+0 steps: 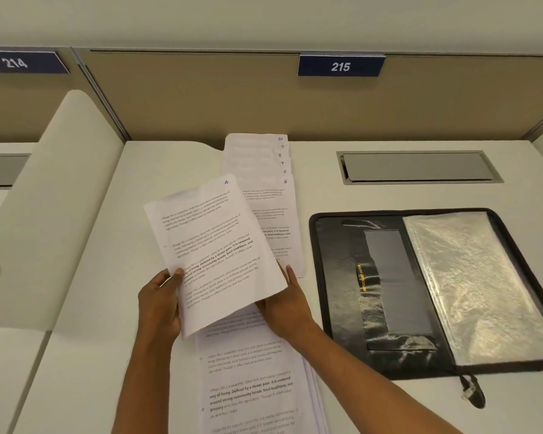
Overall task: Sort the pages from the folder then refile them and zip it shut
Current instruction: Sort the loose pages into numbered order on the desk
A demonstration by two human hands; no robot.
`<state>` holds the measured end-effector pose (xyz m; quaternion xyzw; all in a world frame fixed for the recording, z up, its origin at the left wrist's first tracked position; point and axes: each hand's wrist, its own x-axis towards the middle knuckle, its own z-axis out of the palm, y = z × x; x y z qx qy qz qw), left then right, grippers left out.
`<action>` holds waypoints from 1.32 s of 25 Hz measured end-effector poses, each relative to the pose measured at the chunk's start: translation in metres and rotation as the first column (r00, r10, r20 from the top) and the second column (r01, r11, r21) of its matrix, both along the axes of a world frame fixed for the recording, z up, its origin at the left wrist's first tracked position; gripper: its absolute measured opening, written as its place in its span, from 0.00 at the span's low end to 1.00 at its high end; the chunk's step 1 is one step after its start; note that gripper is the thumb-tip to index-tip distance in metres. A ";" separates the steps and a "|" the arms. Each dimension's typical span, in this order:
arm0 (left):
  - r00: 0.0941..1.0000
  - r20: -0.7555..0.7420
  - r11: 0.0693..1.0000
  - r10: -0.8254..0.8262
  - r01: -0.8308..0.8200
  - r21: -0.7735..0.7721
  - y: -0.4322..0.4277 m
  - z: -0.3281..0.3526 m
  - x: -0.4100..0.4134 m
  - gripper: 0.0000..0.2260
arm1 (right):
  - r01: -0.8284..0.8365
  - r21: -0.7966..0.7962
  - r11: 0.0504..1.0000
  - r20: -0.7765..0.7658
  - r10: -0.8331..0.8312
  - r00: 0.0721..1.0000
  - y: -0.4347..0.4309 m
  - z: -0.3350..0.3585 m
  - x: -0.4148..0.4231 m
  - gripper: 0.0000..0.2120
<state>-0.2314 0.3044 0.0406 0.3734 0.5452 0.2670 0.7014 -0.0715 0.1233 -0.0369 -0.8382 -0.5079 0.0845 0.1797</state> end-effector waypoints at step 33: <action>0.896 -0.413 0.896 -0.162 0.309 0.319 0.030 -0.039 0.095 0.12 | 0.700 -0.094 0.708 -0.604 -0.600 0.525 0.018 0.044 0.102 0.05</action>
